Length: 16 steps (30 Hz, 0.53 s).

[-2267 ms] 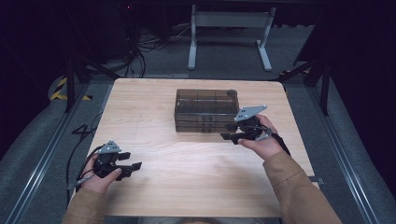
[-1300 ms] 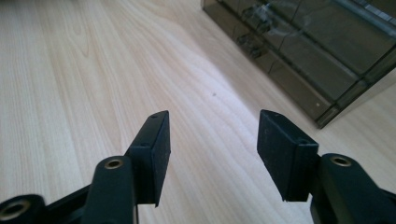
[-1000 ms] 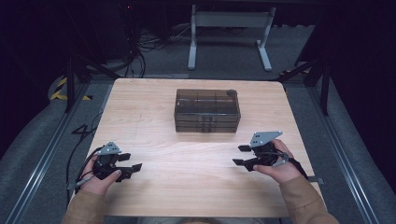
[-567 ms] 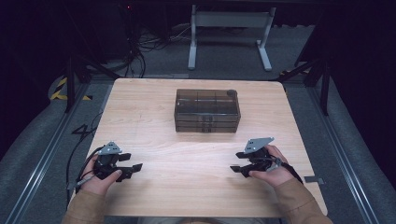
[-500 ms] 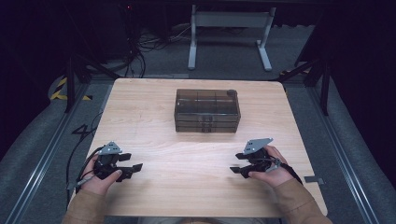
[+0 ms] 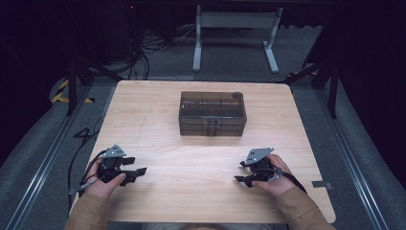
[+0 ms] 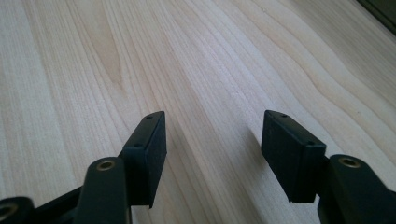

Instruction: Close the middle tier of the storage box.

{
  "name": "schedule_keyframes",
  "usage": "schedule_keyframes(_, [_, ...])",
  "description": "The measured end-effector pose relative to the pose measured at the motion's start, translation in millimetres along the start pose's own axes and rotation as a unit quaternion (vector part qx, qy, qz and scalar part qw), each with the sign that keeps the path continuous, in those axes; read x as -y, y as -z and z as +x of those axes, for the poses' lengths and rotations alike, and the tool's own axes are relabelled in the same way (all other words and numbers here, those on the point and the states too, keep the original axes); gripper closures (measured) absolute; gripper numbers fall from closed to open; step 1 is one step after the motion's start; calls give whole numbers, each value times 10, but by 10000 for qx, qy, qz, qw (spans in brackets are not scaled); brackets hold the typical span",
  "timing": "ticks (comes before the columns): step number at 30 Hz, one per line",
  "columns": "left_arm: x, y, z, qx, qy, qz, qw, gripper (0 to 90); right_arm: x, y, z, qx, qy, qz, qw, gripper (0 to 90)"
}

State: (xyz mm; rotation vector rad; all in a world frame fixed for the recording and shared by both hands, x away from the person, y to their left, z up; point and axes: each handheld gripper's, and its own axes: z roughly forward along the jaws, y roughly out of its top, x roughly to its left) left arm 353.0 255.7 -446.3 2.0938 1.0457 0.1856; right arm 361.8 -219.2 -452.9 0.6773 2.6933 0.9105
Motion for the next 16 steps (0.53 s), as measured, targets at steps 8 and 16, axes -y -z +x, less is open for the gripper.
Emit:
schedule_keyframes(8, [-14, -24, 5, 34, -38, 30, 10000, 322, 13, -34, 39, -36, -67, -109, 9999, 379])
schedule_keyframes(16, [-22, -35, 2, 46, -46, 16, 10000, 322, 27, -52, 48, -72, -104, -190, 9997, 339])
